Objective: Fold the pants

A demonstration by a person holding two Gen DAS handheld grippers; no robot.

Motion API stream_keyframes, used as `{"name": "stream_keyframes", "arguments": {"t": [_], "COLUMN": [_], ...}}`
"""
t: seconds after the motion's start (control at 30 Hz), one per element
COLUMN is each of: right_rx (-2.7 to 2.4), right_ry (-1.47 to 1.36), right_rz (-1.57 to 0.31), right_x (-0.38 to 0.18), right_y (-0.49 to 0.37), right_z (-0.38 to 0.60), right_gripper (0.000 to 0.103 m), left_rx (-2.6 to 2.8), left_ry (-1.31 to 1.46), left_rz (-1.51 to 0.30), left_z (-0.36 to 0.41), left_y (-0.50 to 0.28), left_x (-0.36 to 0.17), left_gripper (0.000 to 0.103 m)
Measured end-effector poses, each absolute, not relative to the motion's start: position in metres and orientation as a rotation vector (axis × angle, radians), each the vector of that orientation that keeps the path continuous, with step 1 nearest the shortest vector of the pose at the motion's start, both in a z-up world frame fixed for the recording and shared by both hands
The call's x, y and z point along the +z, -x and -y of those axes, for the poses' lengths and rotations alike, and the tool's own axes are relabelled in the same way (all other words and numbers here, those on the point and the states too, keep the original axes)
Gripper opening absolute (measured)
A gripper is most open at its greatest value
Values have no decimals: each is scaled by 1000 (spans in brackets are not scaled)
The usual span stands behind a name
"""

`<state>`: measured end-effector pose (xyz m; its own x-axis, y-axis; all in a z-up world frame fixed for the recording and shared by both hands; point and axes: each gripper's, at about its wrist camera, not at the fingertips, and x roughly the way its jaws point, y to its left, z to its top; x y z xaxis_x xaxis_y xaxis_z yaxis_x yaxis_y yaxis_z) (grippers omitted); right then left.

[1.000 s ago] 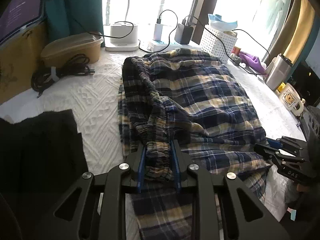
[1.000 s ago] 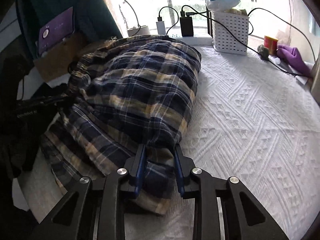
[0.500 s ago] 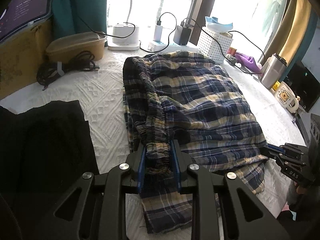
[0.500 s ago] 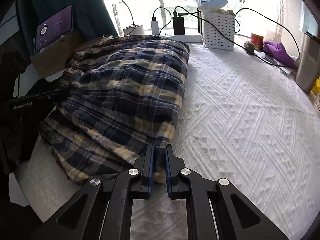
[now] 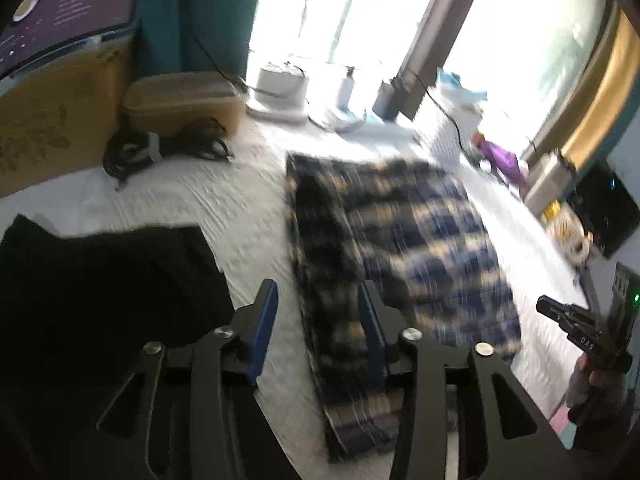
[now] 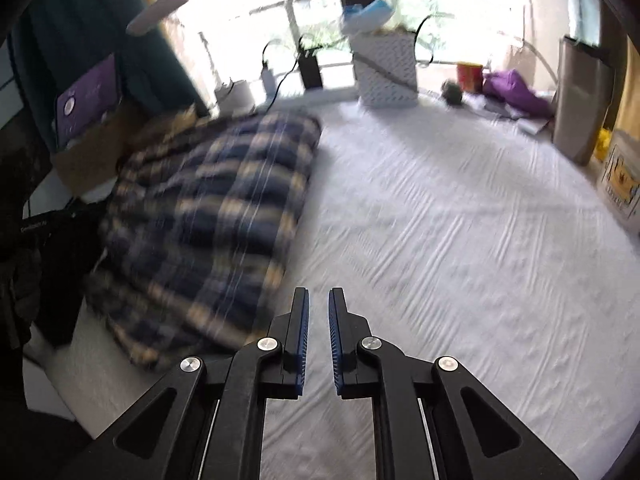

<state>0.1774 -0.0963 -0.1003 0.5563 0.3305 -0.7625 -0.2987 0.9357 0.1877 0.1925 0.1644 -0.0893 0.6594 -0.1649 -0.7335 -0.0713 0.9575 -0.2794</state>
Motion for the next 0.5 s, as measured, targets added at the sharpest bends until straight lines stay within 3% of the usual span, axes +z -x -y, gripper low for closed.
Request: {"name": "stream_keyframes", "arguments": {"t": [0.17,0.23,0.27,0.3,0.5], "right_rx": [398,413,419,418,449], "right_ry": [-23,-22,-29,-44,-50], "right_rz": [-874,-865,-861,-854,-827], "right_x": [-95,-94,-94,-92,-87], "right_y": [-215,-230,-239,-244,-281], "right_z": [88,84,82,82,68], "right_gripper": [13,32,63,85,85], "left_rx": [-72,-87,-94,-94,-86], "left_ry": [260,230,209,188,119], "left_rz": [-802,-805,-809,-813,-834], "left_z": [-163,-158,-154,-151,-142], "left_y": [-216,-228,-235,-241,-270], "left_x": [-77,-78,-80,-82,-90], "left_gripper": [49,51,51,51,51]}}
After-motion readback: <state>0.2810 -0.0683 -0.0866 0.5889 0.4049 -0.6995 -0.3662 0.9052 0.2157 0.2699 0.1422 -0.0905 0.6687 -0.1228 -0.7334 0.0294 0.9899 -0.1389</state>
